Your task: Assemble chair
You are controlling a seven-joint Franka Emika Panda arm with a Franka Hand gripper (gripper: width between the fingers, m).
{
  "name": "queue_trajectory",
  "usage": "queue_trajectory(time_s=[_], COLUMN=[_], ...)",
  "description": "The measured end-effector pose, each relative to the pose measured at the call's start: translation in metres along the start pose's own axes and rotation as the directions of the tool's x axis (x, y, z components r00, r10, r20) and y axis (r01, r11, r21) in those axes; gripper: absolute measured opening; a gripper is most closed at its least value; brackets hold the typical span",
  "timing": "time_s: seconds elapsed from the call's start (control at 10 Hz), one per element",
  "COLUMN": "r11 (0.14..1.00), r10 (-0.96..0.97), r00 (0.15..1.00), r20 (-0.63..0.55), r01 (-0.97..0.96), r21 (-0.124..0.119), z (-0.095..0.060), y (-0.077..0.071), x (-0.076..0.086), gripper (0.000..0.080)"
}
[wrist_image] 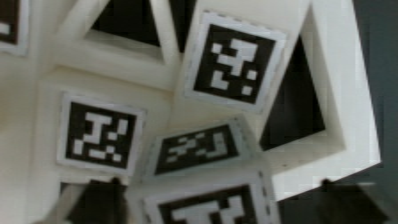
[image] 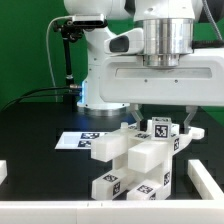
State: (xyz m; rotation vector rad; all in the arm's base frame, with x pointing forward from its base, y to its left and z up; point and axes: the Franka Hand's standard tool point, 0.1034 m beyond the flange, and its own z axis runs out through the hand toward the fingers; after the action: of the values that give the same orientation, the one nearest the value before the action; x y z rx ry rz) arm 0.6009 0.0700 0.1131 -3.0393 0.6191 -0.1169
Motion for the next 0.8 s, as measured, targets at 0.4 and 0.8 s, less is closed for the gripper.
queue_trajectory(time_s=[0.4, 0.8], r11=[0.975, 0.852], r10=[0.221, 0.523], r00=[0.975, 0.852], r20=[0.002, 0.005], r01=[-0.221, -0.523], r21=[0.002, 0.005], z=[0.0002, 0.0005], y=[-0.0002, -0.0006], x=[-0.0002, -0.0003], gripper=[0.0281, 0.0281])
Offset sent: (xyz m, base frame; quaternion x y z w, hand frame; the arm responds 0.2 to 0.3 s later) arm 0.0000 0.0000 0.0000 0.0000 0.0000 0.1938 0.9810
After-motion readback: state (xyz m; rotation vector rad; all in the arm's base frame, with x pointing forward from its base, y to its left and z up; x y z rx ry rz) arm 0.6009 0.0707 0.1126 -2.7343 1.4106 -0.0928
